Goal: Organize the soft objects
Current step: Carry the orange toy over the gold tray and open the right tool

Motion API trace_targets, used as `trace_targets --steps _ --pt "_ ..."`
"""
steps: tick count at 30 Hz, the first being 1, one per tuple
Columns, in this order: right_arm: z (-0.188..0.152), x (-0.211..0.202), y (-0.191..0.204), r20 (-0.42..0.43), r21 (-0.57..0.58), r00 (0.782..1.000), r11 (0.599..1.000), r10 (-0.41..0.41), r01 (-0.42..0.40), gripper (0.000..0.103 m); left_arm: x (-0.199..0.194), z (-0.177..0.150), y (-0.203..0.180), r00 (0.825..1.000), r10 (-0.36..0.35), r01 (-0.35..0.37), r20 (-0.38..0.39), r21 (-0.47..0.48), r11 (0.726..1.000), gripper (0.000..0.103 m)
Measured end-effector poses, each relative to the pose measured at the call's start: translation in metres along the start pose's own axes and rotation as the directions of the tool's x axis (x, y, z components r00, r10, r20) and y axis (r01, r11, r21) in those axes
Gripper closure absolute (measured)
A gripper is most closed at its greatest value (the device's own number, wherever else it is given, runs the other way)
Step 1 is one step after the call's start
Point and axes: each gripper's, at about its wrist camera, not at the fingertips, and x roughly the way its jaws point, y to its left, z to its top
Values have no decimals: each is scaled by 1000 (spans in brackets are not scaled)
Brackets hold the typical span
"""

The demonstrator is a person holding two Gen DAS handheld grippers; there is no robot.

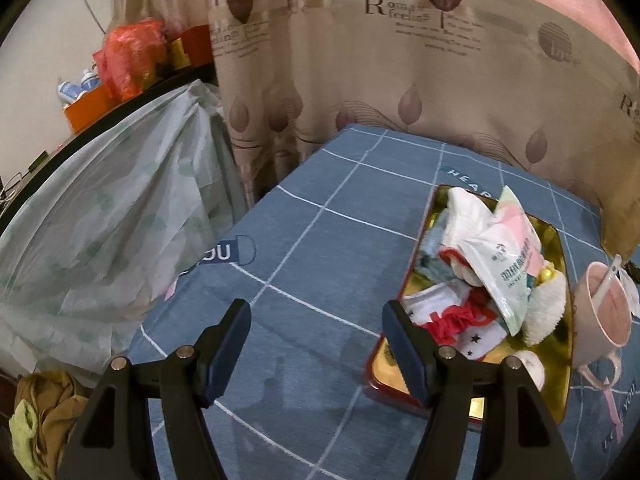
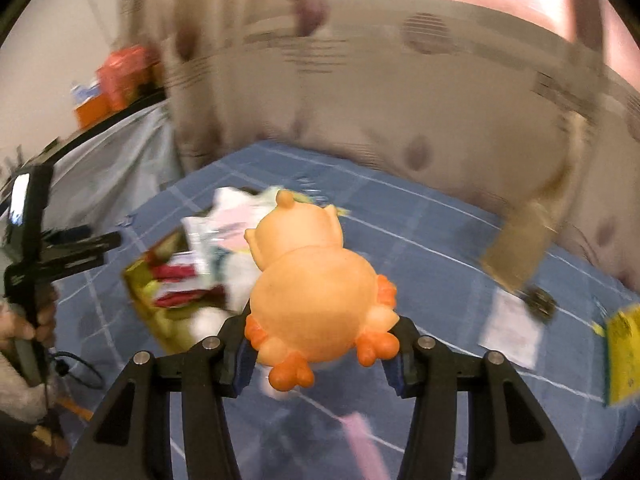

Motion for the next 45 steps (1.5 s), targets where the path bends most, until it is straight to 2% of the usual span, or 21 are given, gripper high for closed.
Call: trace_targets --steps 5,14,25,34,41,45 --pt "7 23 50 -33 -80 997 994 73 -75 55 3 1 11 1000 5 -5 -13 -37 999 33" --pt "11 65 92 -101 -136 989 984 105 -119 55 11 1 29 999 40 -43 -32 -92 995 33" --pt "-1 105 102 -183 -146 981 984 71 -99 55 15 1 35 998 48 -54 -45 -119 991 33" --pt "-5 111 109 -171 -202 985 978 17 -52 54 15 0 36 998 43 -49 -48 -124 991 33" --pt "-4 108 110 -165 -204 986 977 28 -62 50 15 -1 36 998 29 -36 -52 -133 991 33" --pt "0 101 110 -142 -205 989 977 27 -57 39 17 -1 36 998 12 -21 -59 -148 989 33"
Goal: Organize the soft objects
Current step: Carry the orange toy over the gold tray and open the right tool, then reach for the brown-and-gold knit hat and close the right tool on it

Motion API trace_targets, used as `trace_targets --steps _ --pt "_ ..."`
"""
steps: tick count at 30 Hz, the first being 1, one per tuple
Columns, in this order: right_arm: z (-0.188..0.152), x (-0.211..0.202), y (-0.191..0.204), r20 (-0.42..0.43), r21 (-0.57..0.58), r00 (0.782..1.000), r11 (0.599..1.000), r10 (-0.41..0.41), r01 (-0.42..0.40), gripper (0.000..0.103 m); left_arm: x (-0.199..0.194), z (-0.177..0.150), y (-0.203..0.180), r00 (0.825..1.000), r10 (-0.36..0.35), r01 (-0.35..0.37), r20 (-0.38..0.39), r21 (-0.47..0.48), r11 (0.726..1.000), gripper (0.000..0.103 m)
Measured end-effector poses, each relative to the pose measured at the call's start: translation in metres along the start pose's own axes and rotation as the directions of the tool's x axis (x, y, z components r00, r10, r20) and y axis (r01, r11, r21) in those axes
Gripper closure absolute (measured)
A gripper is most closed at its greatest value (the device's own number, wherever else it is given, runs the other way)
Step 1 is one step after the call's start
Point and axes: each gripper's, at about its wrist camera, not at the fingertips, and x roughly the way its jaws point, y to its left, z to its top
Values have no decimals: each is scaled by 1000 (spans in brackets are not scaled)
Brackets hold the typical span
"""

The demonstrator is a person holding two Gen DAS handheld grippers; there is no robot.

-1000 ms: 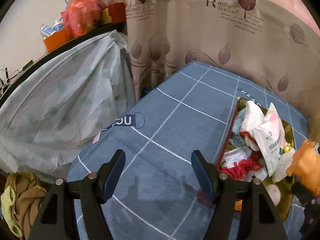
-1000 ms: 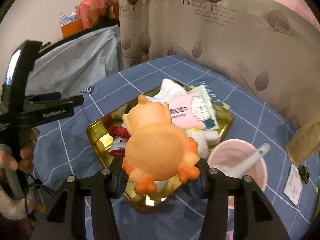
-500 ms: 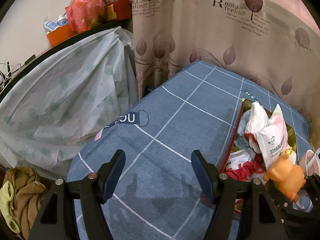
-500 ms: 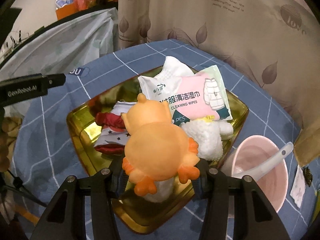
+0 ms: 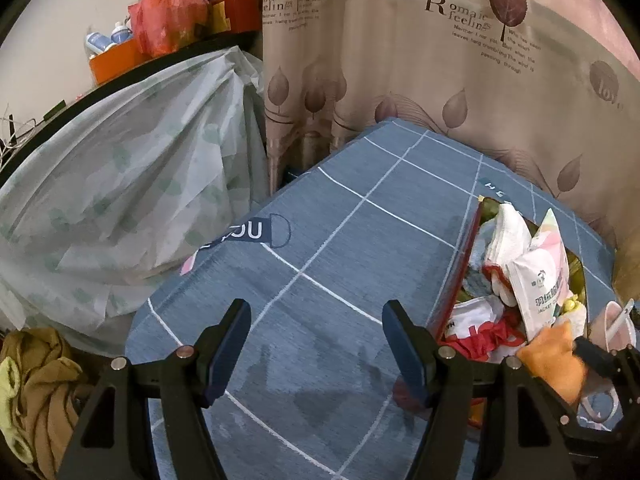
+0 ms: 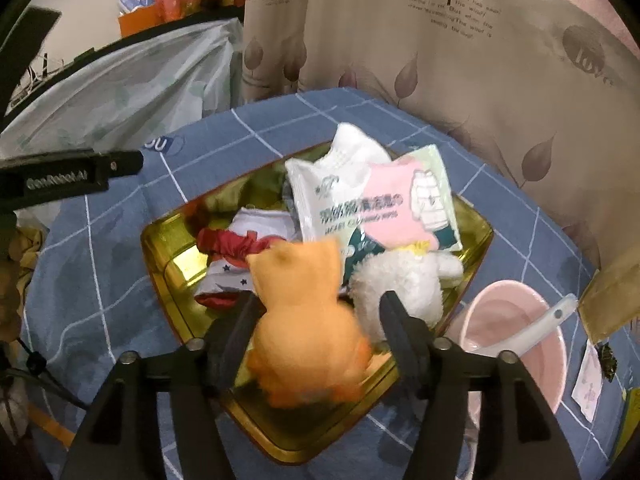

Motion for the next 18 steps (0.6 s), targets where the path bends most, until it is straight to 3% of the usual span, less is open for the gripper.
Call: trace_targets --steps 10,18 --pt "6 -44 -18 96 67 995 997 19 -25 33 -1 -1 -1 1000 -2 2 4 0 1000 33" --pt "-16 -73 -89 102 169 988 981 -116 97 32 -2 -2 -4 1000 8 -8 10 16 1000 33"
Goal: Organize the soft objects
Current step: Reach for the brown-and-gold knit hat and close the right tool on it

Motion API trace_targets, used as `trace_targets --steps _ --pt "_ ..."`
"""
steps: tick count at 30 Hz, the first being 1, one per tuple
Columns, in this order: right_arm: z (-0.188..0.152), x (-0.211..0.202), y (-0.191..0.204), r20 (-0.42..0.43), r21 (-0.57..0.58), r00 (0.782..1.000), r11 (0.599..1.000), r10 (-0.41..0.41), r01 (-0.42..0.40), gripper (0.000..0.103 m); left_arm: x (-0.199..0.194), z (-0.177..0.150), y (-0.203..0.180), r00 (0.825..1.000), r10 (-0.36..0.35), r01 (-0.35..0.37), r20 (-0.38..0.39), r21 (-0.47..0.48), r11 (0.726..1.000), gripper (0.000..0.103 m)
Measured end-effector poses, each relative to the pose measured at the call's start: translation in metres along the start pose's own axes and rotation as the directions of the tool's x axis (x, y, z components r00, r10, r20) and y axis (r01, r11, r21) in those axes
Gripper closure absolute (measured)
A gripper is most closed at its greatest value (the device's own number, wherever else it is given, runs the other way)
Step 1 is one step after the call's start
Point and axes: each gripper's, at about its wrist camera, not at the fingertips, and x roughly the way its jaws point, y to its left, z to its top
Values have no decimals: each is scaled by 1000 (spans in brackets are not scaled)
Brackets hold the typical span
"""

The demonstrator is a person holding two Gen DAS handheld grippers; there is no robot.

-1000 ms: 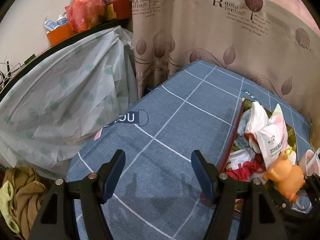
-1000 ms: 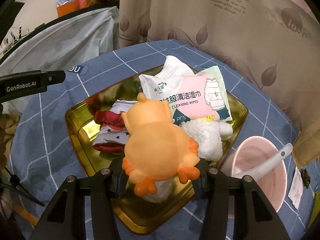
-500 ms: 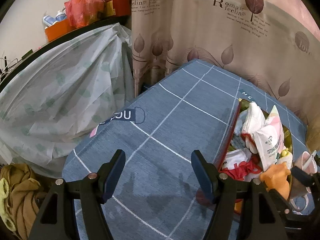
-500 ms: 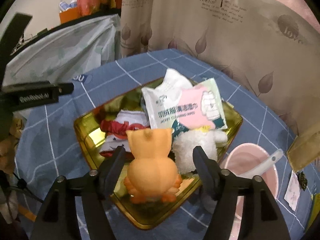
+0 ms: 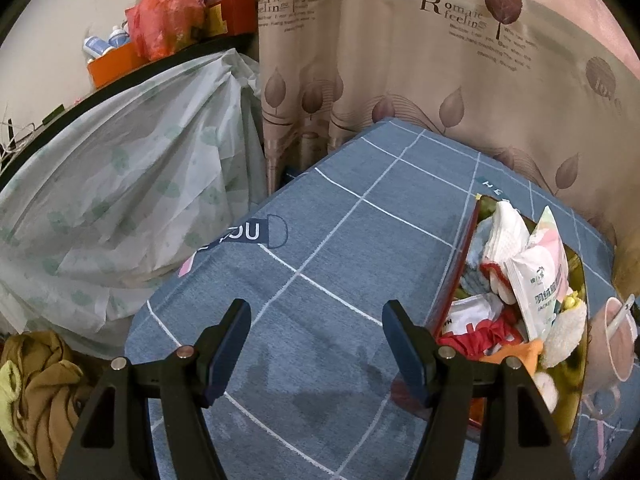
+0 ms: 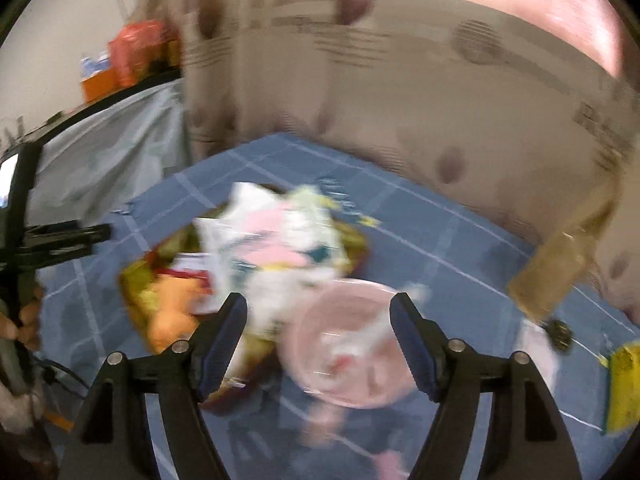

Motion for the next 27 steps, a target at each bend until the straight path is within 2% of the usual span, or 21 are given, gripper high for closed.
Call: trace_targets --steps 4,7,13,17,27 --pt "-14 -3 -61 -25 75 994 991 -108 109 32 -1 -1 -3 1000 6 -6 10 14 1000 33" --pt "-26 -1 -111 -54 130 980 971 -193 198 32 -1 -2 -5 1000 9 -10 13 21 1000 33" --pt "-56 18 -203 -157 227 947 923 -279 310 32 -2 -4 -12 1000 -6 6 13 39 999 33" --pt "-67 36 -237 -190 252 934 905 -302 343 32 0 -6 -17 1000 3 -4 17 60 998 33" --pt "-65 89 -285 -205 316 935 885 -288 342 32 0 -9 -34 999 23 -29 47 121 992 33"
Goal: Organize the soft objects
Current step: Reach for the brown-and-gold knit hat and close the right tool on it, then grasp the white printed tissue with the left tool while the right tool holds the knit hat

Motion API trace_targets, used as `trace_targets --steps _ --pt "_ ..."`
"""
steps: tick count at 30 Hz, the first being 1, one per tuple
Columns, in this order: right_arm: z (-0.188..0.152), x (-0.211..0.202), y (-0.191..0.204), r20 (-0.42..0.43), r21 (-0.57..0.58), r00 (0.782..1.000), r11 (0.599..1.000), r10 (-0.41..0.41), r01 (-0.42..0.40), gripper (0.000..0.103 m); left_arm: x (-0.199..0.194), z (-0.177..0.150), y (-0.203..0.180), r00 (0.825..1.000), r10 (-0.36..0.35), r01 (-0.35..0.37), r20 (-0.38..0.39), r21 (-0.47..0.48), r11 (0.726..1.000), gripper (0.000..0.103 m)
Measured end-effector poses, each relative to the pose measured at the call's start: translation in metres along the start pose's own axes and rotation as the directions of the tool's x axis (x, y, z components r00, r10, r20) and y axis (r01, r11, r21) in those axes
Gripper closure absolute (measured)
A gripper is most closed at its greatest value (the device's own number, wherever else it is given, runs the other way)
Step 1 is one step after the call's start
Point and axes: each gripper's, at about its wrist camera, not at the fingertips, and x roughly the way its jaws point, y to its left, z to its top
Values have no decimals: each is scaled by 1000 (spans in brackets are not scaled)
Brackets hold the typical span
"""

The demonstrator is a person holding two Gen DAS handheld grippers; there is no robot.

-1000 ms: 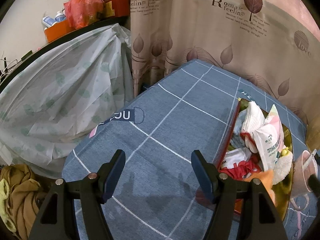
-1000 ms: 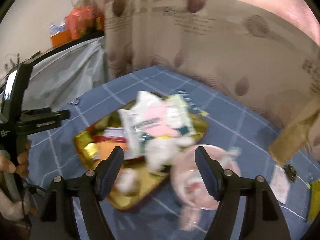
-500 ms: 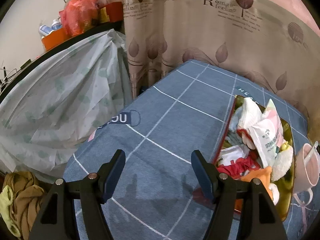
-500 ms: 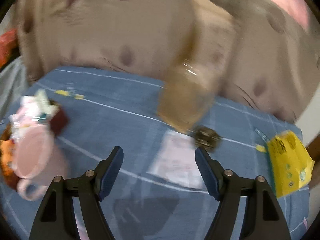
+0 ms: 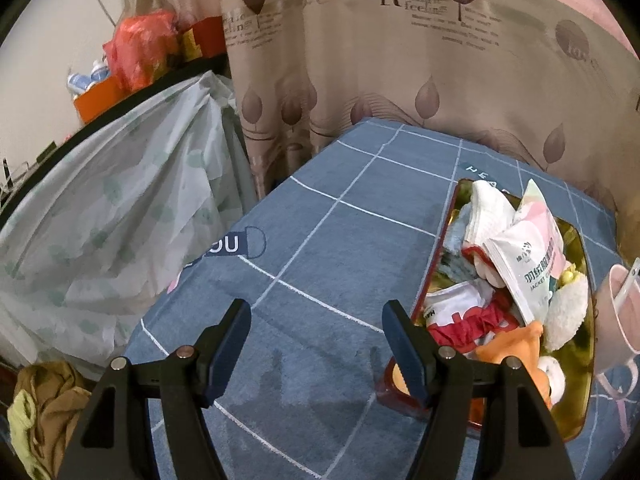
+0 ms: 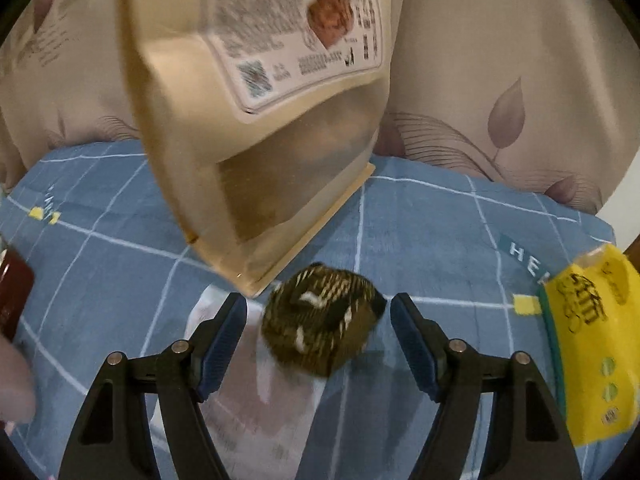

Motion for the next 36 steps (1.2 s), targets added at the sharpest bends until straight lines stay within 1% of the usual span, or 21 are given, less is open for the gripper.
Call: trace_targets --steps 3,5,6,7,8,9,11,15,18,20,22,23,25,27,30,31,32,33,35,36 --pt "3 15 -3 -18 0 1000 1000 -2 2 32 -4 0 -10 1000 12 -13 13 37 999 33" --pt "2 18 -7 -9 7 1000 1000 25 -25 34 -7 1 -17 1000 13 -15 22 55 998 33" --pt "0 19 -8 -11 6 1000 1000 24 -23 45 -10 3 -21 999 14 -15 29 66 998 33" --pt "-2 21 -8 -24 -3 1000 1000 -3 3 50 -12 3 -25 999 10 -12 33 71 997 33" --pt "-5 20 -10 -20 5 1000 1000 13 -13 52 -15 4 -30 999 -2 -1 36 78 997 33" --pt "-8 18 -12 -13 14 1000 1000 24 -24 57 -16 5 -32 999 -10 7 39 82 997 33" --pt "-11 14 -15 -9 23 1000 1000 17 -17 62 -23 7 -44 998 -30 25 49 99 995 33" --pt "-24 2 -13 -2 0 1000 1000 4 -4 65 -42 10 -71 994 -78 65 77 164 984 33" --pt "-34 -8 -16 2 2 1000 1000 4 -4 66 -57 11 -92 986 -148 129 80 205 970 33" --pt "-43 -16 -20 4 8 1000 1000 0 0 66 -66 10 -108 977 -201 180 74 231 956 33" --pt "-52 -23 -25 3 15 1000 1000 -1 1 66 -76 9 -127 963 -261 235 65 268 934 33" --pt "-58 -27 -28 2 16 1000 1000 -9 9 66 -79 8 -135 959 -277 250 63 281 927 33" --pt "-69 -34 -34 2 11 1000 1000 -16 16 66 -89 3 -159 944 -326 291 56 327 899 33" --pt "-76 -39 -40 3 11 1000 1000 -28 28 66 -98 0 -181 931 -360 315 54 375 872 33" --pt "-89 -47 -50 2 19 999 999 -36 36 66 -112 -6 -220 906 -422 365 32 447 817 33" --pt "-93 -51 -53 1 21 999 999 -42 42 66 -116 -9 -237 891 -454 394 14 471 789 33" --pt "-96 -53 -55 0 26 999 999 -40 40 66 -118 -11 -245 883 -468 408 5 484 775 33" --pt "-99 -55 -59 0 33 999 999 -39 39 66 -121 -15 -262 873 -488 426 -12 506 750 33" --pt "-106 -60 -64 -4 41 999 998 -44 44 66 -121 -20 -284 861 -508 449 -39 531 719 33" --pt "-109 -63 -64 -4 41 999 998 -42 42 66 -122 -24 -296 850 -523 467 -59 542 698 33"
